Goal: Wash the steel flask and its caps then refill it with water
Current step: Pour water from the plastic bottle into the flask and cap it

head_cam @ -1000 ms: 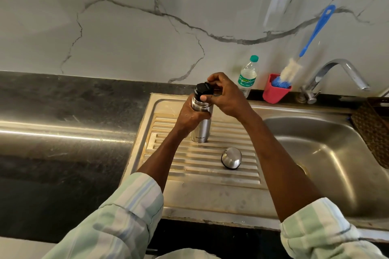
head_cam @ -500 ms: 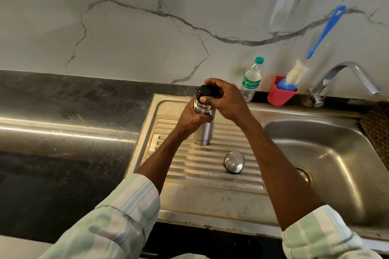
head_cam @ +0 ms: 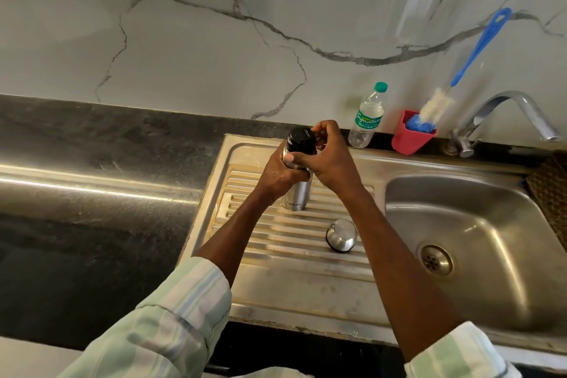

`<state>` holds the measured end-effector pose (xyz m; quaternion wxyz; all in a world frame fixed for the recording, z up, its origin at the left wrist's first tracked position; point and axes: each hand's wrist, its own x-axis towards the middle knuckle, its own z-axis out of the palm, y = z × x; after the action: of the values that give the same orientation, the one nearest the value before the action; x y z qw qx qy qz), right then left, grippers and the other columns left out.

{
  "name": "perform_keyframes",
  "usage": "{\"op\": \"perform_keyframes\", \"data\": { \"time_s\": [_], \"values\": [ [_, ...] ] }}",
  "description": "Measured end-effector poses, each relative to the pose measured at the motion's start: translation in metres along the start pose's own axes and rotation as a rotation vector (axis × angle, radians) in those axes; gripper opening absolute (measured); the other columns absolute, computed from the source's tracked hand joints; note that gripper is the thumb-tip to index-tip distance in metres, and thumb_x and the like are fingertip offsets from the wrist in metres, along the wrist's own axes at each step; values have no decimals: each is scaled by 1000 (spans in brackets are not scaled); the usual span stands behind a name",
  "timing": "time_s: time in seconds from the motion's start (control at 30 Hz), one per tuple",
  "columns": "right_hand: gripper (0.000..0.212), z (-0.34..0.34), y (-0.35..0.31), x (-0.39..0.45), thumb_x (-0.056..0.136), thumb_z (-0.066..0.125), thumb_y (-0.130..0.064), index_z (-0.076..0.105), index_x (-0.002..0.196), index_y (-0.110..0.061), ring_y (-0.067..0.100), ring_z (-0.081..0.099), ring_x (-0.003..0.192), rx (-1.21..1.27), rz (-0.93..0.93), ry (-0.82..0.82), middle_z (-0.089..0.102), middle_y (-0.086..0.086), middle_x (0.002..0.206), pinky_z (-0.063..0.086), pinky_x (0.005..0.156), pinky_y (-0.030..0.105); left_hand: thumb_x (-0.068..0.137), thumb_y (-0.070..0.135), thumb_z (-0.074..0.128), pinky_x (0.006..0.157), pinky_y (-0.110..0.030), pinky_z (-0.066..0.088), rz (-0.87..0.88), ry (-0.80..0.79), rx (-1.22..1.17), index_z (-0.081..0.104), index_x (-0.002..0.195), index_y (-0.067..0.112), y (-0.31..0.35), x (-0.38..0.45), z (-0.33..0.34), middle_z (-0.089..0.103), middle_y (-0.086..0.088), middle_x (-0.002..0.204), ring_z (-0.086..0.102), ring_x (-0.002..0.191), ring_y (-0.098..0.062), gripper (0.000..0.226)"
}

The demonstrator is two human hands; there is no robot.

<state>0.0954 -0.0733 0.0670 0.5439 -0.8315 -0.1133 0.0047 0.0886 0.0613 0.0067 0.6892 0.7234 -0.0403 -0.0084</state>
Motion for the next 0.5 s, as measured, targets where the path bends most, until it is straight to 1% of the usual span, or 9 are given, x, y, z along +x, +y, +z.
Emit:
{"op": "perform_keyframes", "data": {
  "time_s": [0.07, 0.13, 0.2, 0.23, 0.27, 0.33, 0.4, 0.47, 0.5],
  "values": [
    [66, -2, -1, 2, 73, 84, -33, 45, 126, -20, 20, 50, 120, 110, 20, -63, 51, 5, 131, 46, 100, 32, 65, -1, 67, 80, -30, 57, -14, 1, 10, 53, 120, 8, 1, 0, 0, 66, -13, 101, 67, 92, -20, 58],
    [58, -17, -3, 8, 87, 71, -17, 44, 139, -19, 19, 45, 132, 307, 46, -208, 48, 3, 142, 40, 109, 37, 63, 0, 70, 74, -21, 55, -29, 22, 17, 55, 114, 17, 3, -1, 0, 67, -4, 96, 66, 84, -9, 55],
    [48, -29, -6, 13, 91, 59, 1, 52, 136, -13, 17, 52, 129, 397, 26, -329, 58, 3, 136, 41, 109, 38, 67, -6, 71, 71, -18, 54, -33, 30, 20, 54, 114, 17, 1, -1, -1, 66, -1, 97, 65, 81, -4, 55],
    [44, -31, -8, 13, 89, 59, 5, 57, 131, -10, 17, 57, 124, 377, 9, -326, 63, 5, 130, 43, 108, 39, 69, -10, 70, 71, -17, 53, -32, 28, 20, 54, 115, 16, 0, 0, 0, 66, -1, 98, 65, 81, -3, 56],
    [41, -30, -9, 12, 88, 63, 3, 61, 126, -9, 17, 60, 120, 324, 0, -275, 67, 5, 124, 45, 106, 40, 69, -12, 69, 71, -17, 53, -30, 30, 24, 53, 116, 15, -1, 0, -1, 66, -2, 98, 65, 81, -3, 57],
    [38, -18, -13, 6, 80, 76, -8, 64, 116, -12, 14, 64, 110, 179, -5, -111, 69, 3, 116, 50, 102, 37, 67, -7, 69, 73, -20, 54, -25, 29, 21, 54, 116, 17, -2, 0, -1, 66, -3, 98, 66, 84, -6, 56],
    [49, -5, -10, -4, 72, 85, -22, 58, 113, -19, 14, 61, 107, 53, -29, 29, 61, 3, 116, 51, 98, 30, 66, -4, 68, 79, -29, 57, -20, 25, 18, 53, 118, 15, -2, 0, -1, 67, -9, 101, 67, 91, -17, 57],
    [63, -4, -5, -6, 70, 86, -29, 51, 122, -21, 17, 53, 116, 15, -31, 4, 50, 4, 127, 47, 101, 29, 65, -2, 67, 84, -38, 58, -5, 6, 15, 51, 123, 10, -3, 0, -1, 65, -18, 106, 66, 98, -28, 61],
    [69, -8, -5, -4, 73, 84, -29, 47, 131, -22, 19, 47, 126, 48, -9, -69, 46, 5, 136, 43, 105, 31, 64, -1, 68, 84, -37, 57, -7, 4, 22, 51, 122, 10, -3, 0, -1, 65, -18, 106, 66, 97, -27, 61]
  ]
}}
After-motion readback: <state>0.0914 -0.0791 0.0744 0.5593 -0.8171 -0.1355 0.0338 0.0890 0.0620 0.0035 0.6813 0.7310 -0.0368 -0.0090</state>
